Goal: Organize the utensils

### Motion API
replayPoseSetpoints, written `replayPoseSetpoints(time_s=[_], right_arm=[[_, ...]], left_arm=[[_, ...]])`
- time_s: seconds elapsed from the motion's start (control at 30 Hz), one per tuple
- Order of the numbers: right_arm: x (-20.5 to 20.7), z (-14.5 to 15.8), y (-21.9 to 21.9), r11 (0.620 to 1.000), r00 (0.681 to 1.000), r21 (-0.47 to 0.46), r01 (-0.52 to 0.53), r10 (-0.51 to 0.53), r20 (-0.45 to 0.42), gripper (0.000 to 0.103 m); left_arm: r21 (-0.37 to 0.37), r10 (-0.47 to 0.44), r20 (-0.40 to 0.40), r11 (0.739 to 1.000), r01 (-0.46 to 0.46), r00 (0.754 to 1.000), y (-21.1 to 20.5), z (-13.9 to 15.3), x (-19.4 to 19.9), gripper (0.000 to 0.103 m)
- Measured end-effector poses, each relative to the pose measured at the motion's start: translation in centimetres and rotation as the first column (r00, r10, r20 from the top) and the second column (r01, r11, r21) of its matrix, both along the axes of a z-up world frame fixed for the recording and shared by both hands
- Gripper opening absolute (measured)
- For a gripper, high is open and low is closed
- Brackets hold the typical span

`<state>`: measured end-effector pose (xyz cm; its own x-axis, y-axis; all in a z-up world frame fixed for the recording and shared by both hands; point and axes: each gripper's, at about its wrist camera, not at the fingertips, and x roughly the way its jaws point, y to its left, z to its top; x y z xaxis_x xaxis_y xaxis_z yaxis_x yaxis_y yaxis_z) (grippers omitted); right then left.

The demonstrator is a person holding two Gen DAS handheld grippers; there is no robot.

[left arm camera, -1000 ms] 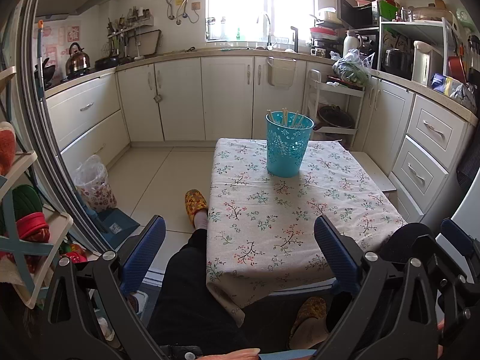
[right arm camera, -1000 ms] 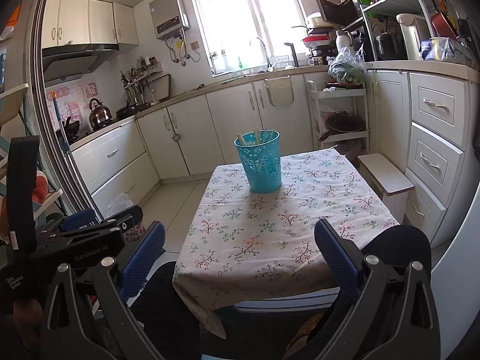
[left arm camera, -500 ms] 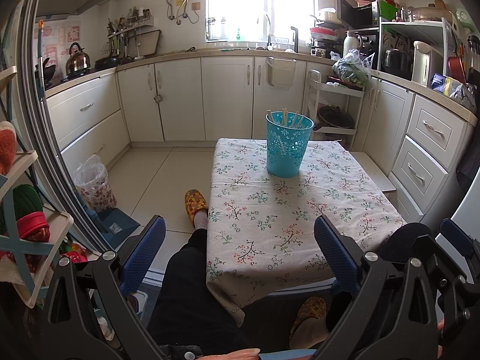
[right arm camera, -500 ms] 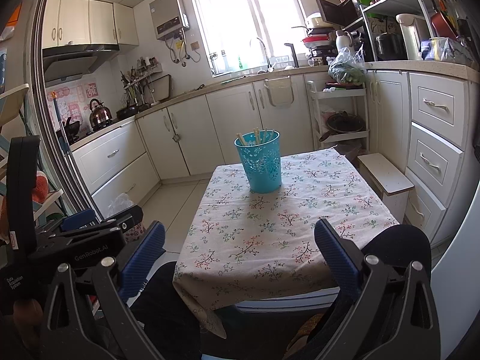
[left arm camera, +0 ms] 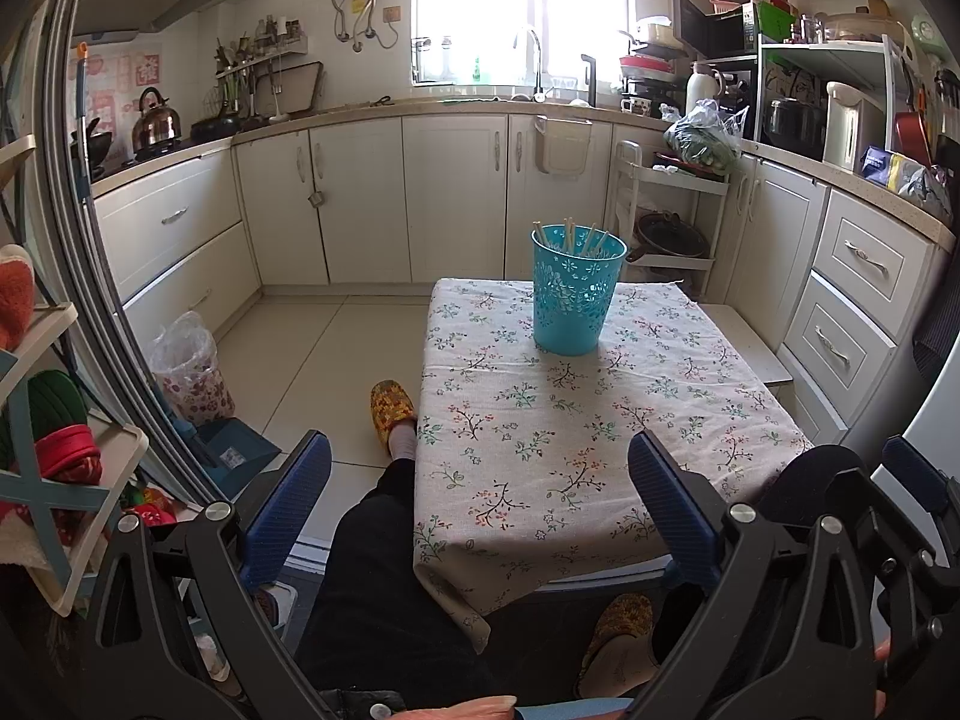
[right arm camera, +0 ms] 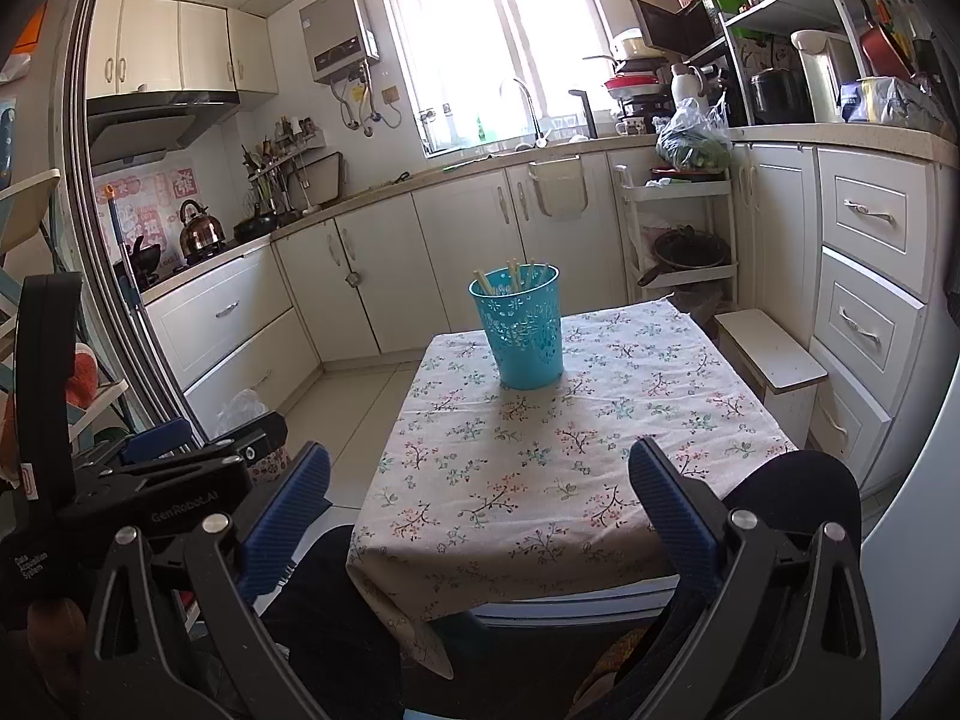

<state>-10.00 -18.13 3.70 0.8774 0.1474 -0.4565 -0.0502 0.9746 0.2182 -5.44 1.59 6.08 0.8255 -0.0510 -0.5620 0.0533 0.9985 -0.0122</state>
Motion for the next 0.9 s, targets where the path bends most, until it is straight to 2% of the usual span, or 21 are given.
replayPoseSetpoints(time_s=[0.9], right_arm=[[0.02,0.37,0.26,1.0,1.0,-0.002,0.0,0.0,0.009,0.095]], left_arm=[[0.0,-0.001,0.001,1.0,0.001,1.0,-0.08,-0.11,-0.07,0.095]])
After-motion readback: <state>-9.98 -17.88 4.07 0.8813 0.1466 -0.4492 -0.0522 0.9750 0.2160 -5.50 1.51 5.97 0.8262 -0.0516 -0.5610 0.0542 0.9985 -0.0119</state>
